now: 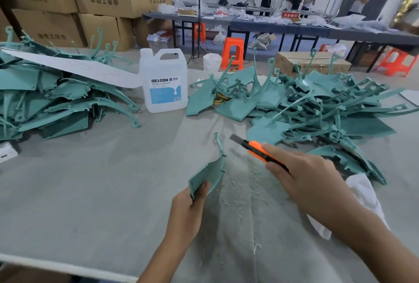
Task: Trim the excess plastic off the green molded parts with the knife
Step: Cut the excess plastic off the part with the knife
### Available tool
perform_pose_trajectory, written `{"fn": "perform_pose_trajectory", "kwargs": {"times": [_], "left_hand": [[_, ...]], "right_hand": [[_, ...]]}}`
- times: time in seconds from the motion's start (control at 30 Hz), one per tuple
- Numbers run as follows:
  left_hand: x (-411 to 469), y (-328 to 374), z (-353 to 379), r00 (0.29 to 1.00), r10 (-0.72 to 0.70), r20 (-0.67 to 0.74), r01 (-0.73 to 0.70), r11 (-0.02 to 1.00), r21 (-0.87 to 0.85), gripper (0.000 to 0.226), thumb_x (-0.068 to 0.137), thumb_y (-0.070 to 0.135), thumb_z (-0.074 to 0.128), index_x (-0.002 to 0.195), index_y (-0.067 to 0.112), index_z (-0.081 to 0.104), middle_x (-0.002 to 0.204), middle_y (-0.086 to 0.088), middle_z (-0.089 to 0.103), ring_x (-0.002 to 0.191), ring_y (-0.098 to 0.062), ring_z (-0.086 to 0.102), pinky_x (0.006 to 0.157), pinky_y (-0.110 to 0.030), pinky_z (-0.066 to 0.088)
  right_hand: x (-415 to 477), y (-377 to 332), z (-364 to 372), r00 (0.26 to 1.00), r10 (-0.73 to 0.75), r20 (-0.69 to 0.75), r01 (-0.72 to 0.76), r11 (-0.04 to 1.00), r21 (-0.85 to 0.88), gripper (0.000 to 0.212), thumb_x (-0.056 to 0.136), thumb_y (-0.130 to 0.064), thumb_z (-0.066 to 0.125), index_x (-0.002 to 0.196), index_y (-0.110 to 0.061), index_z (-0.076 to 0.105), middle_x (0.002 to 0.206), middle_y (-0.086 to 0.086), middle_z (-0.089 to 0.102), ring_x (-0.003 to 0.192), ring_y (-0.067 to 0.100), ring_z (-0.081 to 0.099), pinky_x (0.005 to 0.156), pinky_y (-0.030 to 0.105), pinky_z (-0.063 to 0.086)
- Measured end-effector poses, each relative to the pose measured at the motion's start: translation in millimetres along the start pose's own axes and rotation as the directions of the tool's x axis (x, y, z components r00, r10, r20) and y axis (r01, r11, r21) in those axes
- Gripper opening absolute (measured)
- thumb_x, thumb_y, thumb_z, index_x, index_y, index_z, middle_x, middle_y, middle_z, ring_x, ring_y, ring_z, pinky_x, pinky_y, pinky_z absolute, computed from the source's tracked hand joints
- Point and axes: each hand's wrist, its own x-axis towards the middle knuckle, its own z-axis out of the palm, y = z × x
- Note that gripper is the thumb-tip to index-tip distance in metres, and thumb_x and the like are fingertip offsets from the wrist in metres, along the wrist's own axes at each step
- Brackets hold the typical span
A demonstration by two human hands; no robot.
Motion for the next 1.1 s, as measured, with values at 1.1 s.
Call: {"fn": "perform_pose_trajectory", "kwargs": {"times": [1.1], "left_hand": [[1,-5,2,1.000,-0.015,0.002,0.015,1.000,0.017,0.051,0.093,0.062,0.051,0.068,0.019,0.057,0.052,0.012,0.041,0.052,-0.003,0.033,0.051,-0.023,0.028]], "right_hand": [[-34,-34,1,0.977,-0.212,-0.020,0.213,0.973,0.092,0.043,0.101,-0.055,0.043,0.141,-0.066,0.033,0.076,-0.014,0.058,0.059,0.011,0.057,0.052,0.028,0.047]]}}
